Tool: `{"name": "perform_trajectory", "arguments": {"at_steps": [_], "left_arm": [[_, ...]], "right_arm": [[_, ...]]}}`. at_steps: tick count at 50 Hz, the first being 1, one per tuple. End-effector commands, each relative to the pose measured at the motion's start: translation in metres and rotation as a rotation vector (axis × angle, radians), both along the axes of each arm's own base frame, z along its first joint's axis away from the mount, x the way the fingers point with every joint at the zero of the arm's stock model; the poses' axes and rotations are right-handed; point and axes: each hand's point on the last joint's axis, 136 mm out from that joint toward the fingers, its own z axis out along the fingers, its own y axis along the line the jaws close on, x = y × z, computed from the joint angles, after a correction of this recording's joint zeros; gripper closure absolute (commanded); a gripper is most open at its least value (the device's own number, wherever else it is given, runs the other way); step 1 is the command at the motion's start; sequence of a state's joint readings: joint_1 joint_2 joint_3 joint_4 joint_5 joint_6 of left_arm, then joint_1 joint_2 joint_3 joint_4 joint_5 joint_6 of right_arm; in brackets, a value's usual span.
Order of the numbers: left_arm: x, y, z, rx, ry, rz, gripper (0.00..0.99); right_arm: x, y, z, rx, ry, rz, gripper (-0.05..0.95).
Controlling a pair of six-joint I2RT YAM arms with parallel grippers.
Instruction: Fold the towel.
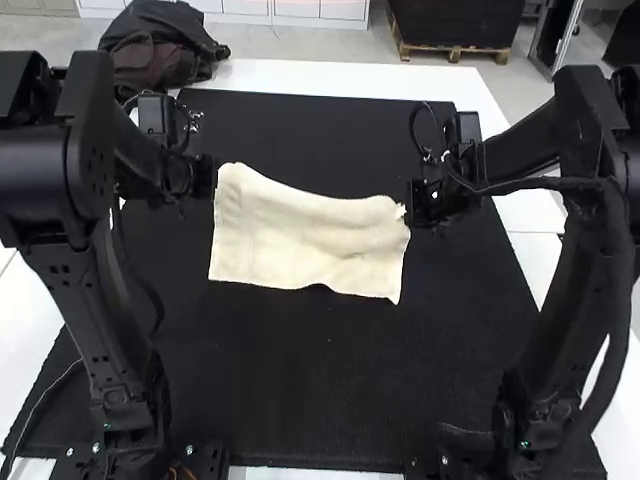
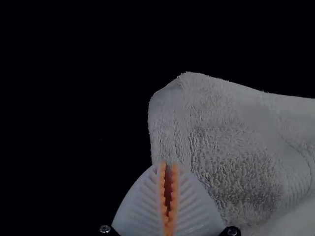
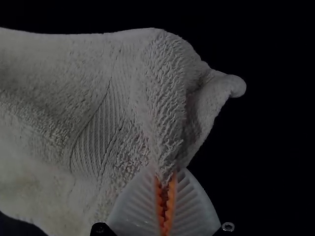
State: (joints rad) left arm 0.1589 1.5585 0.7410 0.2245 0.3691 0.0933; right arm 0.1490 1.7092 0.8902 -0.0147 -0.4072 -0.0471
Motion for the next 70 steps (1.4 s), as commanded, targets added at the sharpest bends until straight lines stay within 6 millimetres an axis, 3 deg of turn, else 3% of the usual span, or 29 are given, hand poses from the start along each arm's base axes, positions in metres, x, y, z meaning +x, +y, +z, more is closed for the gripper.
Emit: {"name": "perform_trajectory", "arguments": {"at_steps": [1,31,54,70], "left_arm": [[-0.002,0.004,0.013,0.017,-0.038,-0.002,0.975],[-0.031,-0.001,-0.007,0.037,0.046,-0.036,0.975],[-0.056,0.024,-0.027,0.086,0.092,-0.006,0.975],[-0.071,0.022,-0.043,0.086,0.120,-0.007,0.975]], "right_arm": [[-0.004,-0.003,0.010,-0.001,-0.025,0.024,0.92],[-0.025,-0.006,0.013,-0.005,-0.001,0.028,0.92],[-0.044,-0.008,-0.005,-0.022,0.054,0.045,0.92],[-0.063,-0.009,-0.026,-0.028,0.089,0.052,0.92]]}}
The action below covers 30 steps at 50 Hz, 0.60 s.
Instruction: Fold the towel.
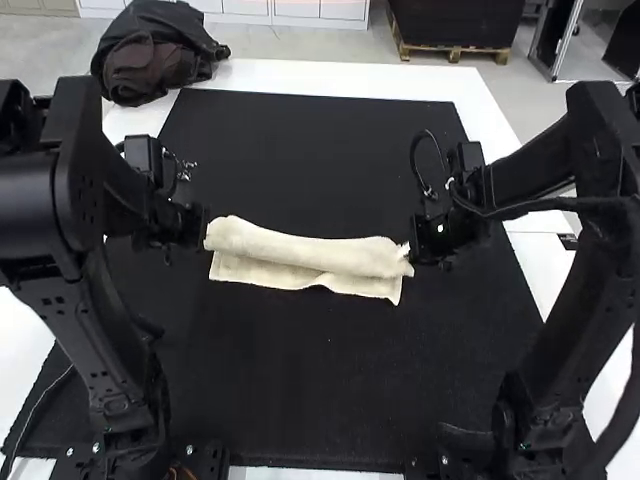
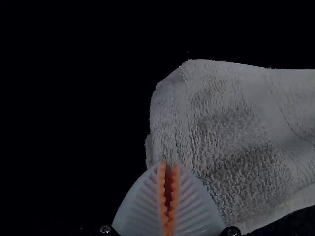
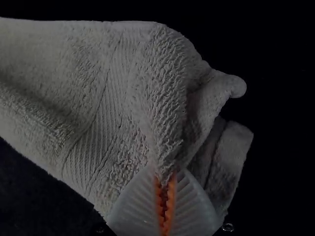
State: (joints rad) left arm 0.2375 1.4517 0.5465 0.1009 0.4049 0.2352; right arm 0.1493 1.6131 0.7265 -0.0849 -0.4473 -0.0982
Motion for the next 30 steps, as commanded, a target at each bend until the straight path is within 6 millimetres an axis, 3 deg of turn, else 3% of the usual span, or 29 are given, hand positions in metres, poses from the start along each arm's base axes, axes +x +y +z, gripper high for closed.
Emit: {"name": "perform_trajectory", "arguments": {"at_steps": [1,30], "left_arm": [[0.000,0.010,0.011,0.042,-0.047,0.020,0.975],[-0.019,0.008,-0.016,0.078,-0.064,0.034,0.975]], "right_arm": [[0.000,-0.006,-0.001,-0.017,-0.031,-0.010,0.92],[-0.012,-0.010,-0.041,-0.046,0.032,-0.019,0.92]]}}
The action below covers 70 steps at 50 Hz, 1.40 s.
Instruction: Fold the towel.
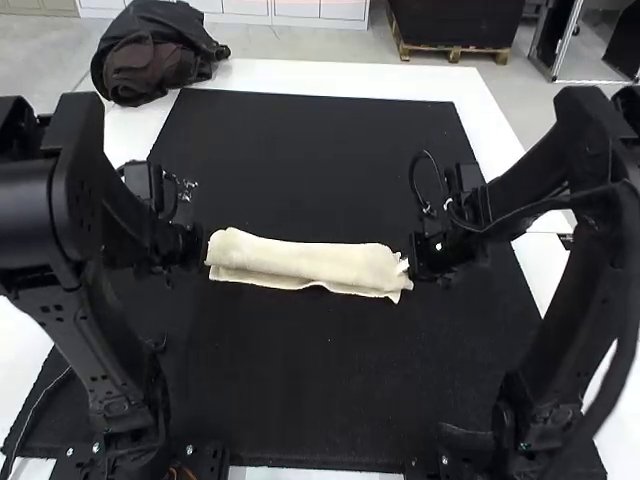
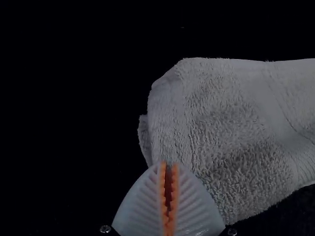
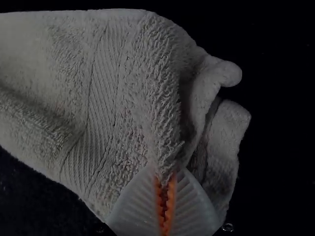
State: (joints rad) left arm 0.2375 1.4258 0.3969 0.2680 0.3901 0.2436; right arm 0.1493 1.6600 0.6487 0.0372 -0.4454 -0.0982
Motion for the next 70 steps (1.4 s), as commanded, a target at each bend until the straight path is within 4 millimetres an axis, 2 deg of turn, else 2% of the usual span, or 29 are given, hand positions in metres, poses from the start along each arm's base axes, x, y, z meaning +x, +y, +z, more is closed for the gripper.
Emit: {"name": "perform_trajectory", "arguments": {"at_steps": [1,5,8,10,13,16,22,27,43,56,63,70], "left_arm": [[0.000,0.010,0.001,0.054,-0.024,0.029,0.975],[0.000,0.010,0.000,0.076,-0.041,0.036,0.975],[0.000,0.008,-0.001,0.089,-0.046,0.035,0.956],[0.000,0.007,-0.001,0.097,-0.051,0.035,0.900],[-0.001,0.004,-0.002,0.095,-0.048,0.029,0.780],[-0.002,0.004,-0.002,0.092,-0.043,0.028,0.616],[-0.002,0.009,-0.003,0.109,-0.039,0.051,0.290],[-0.001,0.013,-0.002,0.123,-0.039,0.067,0.039],[0.003,0.027,0.016,0.123,-0.097,0.121,0.031],[0.003,0.028,0.021,0.120,-0.111,0.126,0.031],[0.005,0.029,0.026,0.111,-0.121,0.138,0.031],[0.008,0.029,0.037,0.089,-0.152,0.158,0.031]], "right_arm": [[-0.003,-0.009,-0.017,-0.044,0.032,-0.018,0.92],[-0.005,-0.010,-0.024,-0.050,0.051,-0.016,0.91],[-0.004,-0.012,-0.027,-0.061,0.056,-0.024,0.73],[-0.004,-0.014,-0.028,-0.068,0.058,-0.029,0.64],[-0.002,-0.016,-0.029,-0.082,0.054,-0.037,0.43],[-0.001,-0.017,-0.027,-0.085,0.050,-0.038,0.33],[0.002,-0.019,-0.025,-0.093,0.046,-0.045,0.06],[0.005,-0.022,-0.022,-0.092,0.044,-0.052,0.00],[0.021,-0.025,0.003,-0.076,0.020,-0.071,0.00],[0.035,-0.021,0.044,-0.049,-0.032,-0.074,0.00],[0.035,-0.023,0.044,-0.056,-0.032,-0.081,0.00],[0.027,-0.022,0.036,-0.061,-0.009,-0.077,0.00]]}}
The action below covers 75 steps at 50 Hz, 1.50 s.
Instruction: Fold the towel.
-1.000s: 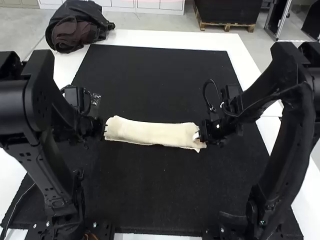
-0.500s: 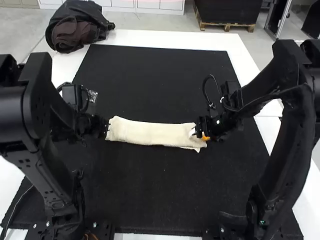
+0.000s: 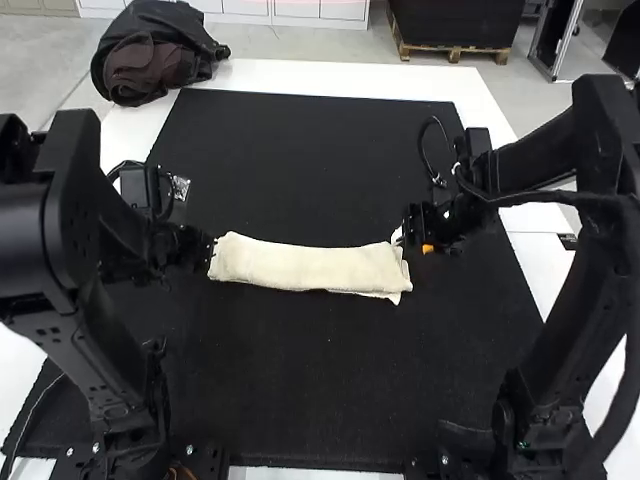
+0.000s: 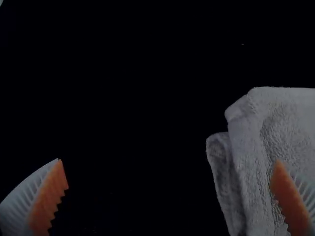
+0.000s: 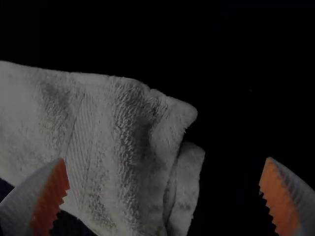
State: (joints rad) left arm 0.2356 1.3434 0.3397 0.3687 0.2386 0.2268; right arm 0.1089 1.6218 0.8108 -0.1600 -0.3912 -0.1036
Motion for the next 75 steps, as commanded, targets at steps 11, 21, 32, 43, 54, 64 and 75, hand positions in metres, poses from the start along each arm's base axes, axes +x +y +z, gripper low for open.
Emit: {"name": "perform_trajectory", "arguments": {"at_steps": [11,21,32,43,54,64,75], "left_arm": [[0.012,0.005,0.042,-0.084,-0.117,0.073,0.031],[0.017,0.006,0.053,-0.145,-0.141,0.111,0.031],[0.017,0.006,0.054,-0.164,-0.138,0.122,0.031],[0.014,0.006,0.059,-0.161,-0.145,0.122,0.031],[0.010,0.005,0.068,-0.157,-0.162,0.121,0.031],[0.009,0.005,0.068,-0.159,-0.162,0.121,0.031],[0.010,0.005,0.069,-0.157,-0.165,0.122,0.031]], "right_arm": [[-0.008,-0.003,-0.015,-0.020,0.014,-0.023,0.00],[-0.015,0.004,-0.029,-0.018,0.049,-0.012,0.00],[-0.019,0.015,-0.034,-0.014,0.067,0.008,0.00],[-0.022,0.021,-0.039,-0.010,0.075,0.015,0.00],[-0.027,0.021,-0.049,-0.013,0.093,0.015,0.00],[-0.027,0.029,-0.052,0.001,0.098,0.017,0.00],[-0.029,0.046,-0.050,0.025,0.099,0.025,0.00]]}}
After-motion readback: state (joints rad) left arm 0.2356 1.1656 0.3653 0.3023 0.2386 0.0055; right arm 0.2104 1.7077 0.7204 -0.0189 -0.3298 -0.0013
